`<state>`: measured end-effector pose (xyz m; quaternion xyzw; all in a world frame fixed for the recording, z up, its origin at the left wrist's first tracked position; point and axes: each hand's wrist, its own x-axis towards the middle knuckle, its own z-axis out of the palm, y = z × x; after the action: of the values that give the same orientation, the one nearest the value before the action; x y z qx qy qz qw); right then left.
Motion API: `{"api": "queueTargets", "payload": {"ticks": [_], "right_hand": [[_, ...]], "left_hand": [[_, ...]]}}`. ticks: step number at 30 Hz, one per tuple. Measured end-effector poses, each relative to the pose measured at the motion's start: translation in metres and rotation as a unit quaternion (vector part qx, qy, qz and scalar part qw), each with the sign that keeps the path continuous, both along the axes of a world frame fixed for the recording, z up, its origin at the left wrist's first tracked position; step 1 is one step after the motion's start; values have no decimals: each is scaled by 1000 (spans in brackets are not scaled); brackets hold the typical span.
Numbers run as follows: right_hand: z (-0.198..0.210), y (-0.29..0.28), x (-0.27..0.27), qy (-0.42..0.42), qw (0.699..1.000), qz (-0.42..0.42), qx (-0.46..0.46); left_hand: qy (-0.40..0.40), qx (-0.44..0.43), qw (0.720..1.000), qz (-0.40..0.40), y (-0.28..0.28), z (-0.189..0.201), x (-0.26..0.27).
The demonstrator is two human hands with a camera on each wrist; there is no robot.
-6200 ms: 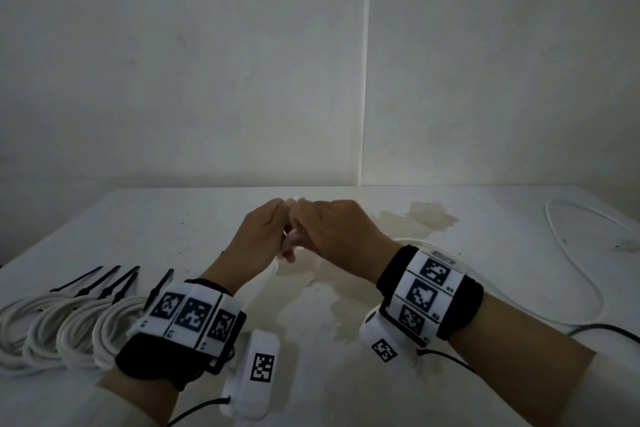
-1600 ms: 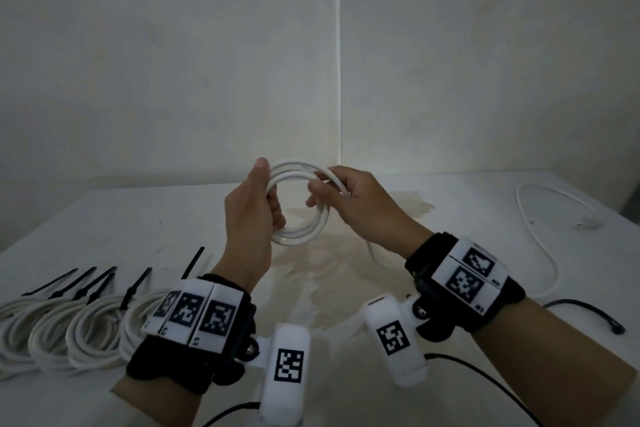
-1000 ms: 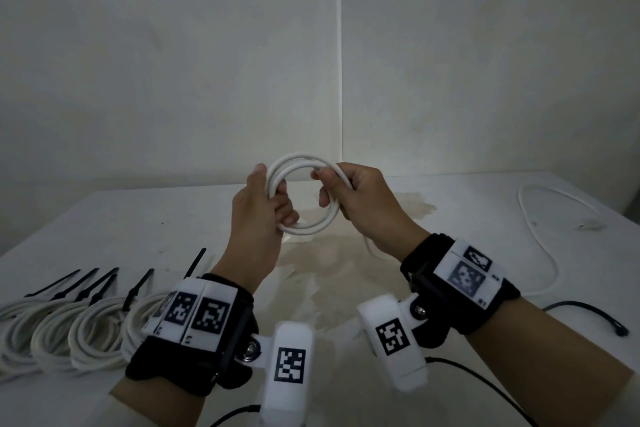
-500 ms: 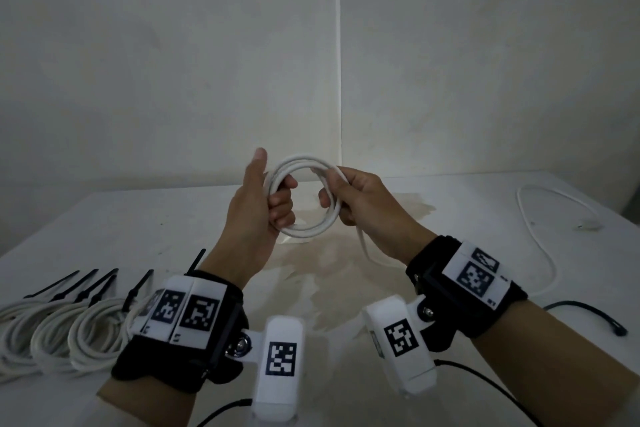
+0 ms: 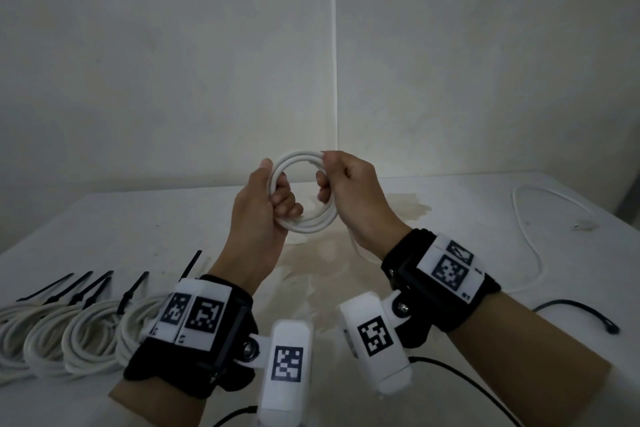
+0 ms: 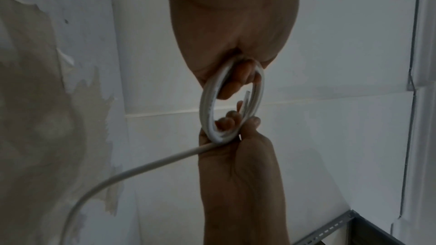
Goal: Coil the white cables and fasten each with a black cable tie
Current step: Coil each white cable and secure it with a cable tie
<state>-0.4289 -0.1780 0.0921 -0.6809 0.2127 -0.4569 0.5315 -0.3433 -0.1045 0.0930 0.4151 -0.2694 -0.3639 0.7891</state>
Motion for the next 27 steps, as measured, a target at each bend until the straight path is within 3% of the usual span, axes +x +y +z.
{"api": "queueTargets", "payload": {"ticks": [4, 8, 10, 16, 19, 22, 27], "right_hand": [[-1, -7, -6, 35, 996, -23, -80], [-3, -8, -6, 110, 972, -23, -208], [-3, -7, -6, 113, 972, -5, -207], [0, 2, -4, 68, 994, 30, -83], [-2, 4, -2, 47, 996, -3, -75], [-3, -1, -6, 47, 991, -22, -122], [-6, -5, -17, 145, 956, -6, -257]], "left_hand": [[-113, 59, 991, -42, 6, -3, 14], [-196, 140, 969, -57, 8, 4, 19], [-229, 157, 960, -42, 6, 8, 12], [-79, 85, 991, 70, 2, 7, -7], [-27, 46, 997, 59, -1, 4, -11], [-46, 59, 997, 4, -1, -4, -8], [-112, 156, 980, -42, 11, -8, 9]]}}
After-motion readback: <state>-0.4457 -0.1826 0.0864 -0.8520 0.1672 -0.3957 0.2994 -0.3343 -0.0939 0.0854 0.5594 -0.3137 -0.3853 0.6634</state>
